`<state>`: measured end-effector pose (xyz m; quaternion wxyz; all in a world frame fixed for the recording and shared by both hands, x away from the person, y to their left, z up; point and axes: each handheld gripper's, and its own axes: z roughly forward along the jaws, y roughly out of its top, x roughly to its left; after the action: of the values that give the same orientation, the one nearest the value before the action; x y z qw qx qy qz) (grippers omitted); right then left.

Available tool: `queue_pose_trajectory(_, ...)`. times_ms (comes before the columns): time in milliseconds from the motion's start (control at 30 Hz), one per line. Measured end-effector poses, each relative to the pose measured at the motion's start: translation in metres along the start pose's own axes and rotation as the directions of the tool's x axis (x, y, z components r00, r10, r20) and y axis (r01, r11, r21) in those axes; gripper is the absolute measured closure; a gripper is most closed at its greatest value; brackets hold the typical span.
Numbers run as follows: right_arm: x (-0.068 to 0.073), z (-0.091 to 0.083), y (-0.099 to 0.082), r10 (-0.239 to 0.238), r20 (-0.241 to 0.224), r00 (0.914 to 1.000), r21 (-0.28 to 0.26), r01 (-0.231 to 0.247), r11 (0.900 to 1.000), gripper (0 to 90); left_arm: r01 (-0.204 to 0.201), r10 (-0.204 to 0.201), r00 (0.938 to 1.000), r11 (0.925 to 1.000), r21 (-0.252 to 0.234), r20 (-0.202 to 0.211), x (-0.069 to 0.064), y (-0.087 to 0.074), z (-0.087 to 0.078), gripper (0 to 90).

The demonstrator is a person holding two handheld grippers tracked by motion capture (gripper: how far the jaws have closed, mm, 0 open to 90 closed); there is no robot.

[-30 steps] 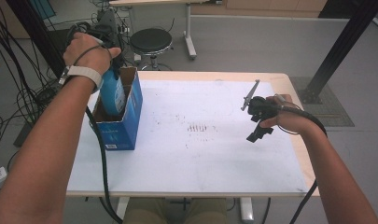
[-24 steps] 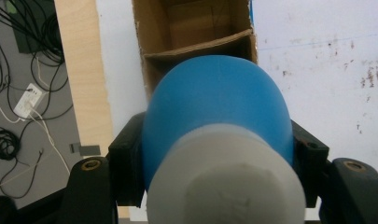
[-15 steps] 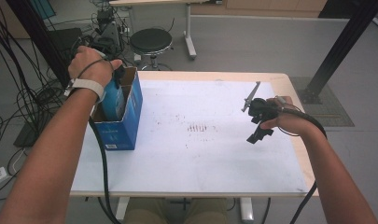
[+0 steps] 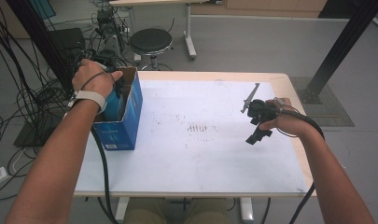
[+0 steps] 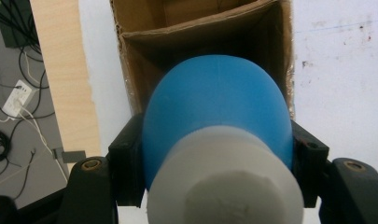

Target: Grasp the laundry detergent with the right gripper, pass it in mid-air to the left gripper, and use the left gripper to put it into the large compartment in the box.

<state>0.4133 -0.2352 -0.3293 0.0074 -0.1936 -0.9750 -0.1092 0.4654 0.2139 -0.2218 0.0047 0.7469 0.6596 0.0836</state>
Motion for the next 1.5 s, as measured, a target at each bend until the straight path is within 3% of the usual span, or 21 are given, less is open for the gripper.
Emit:
queue_pose_trajectory(600,-0.002,0.007,-0.002,0.003,-0.010,0.9999,-0.001,-0.003,1.0000,11.6,-0.006,0.006,1.0000,0.9999,0.008,0.006,-0.002,-0.005,0.027,37.3)
queue_pose_trajectory(1500,-0.004,0.014,-0.003,0.012,-0.026,0.9996,0.004,-0.011,0.9999,11.5,-0.007,0.006,0.9998,0.9994,0.035,0.019,0.000,-0.008,0.049,37.3)
